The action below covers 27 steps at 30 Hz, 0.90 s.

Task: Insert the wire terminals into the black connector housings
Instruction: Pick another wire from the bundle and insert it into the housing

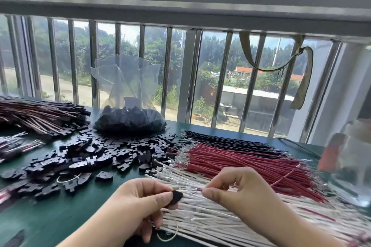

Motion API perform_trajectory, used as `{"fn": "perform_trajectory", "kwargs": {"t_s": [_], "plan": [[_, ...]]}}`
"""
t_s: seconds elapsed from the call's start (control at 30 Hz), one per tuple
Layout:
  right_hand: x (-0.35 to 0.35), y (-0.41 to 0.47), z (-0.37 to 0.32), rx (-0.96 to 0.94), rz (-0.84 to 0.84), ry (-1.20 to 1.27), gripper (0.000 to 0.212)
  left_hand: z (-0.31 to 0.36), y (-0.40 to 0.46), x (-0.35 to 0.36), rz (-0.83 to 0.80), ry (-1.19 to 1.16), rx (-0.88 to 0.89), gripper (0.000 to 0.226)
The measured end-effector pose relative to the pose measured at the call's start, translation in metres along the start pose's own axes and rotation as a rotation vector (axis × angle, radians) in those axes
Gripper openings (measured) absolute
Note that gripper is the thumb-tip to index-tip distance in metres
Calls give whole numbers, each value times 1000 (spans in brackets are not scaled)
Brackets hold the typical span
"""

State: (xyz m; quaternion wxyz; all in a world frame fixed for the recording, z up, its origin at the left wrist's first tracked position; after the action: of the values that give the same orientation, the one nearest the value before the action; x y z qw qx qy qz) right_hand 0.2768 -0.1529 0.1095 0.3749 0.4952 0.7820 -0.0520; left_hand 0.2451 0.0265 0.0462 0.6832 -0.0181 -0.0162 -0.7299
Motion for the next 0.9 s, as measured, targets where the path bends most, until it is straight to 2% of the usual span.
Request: {"fn": "perform_trajectory", "kwargs": {"t_s": [0.1,0.3,0.53,0.73,0.9], "plan": [[2,0,0,19,-14,-10,8,1,0,1,12,-21,13,17],[5,0,1,39,-15,-49,8,2,-1,1,27,-47,27,23],[12,1,3,28,-63,-112,20,3,-1,0,64,-35,71,19],[13,1,5,-13,-77,-126,17,0,-5,9,-10,-211,-28,22],[18,2,7,-22,-132,-165,22,3,-6,9,-2,-197,-11,23]]}}
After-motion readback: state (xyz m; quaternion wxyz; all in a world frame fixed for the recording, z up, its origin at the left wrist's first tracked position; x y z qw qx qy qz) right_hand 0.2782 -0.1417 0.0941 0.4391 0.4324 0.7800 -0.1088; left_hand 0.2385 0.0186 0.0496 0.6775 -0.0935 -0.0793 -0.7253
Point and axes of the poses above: each hand's wrist, its own y-axis towards the middle knuckle, its own x-axis out of the palm, z = x × y, the point moved 7 cm from there along y, towards the middle knuckle
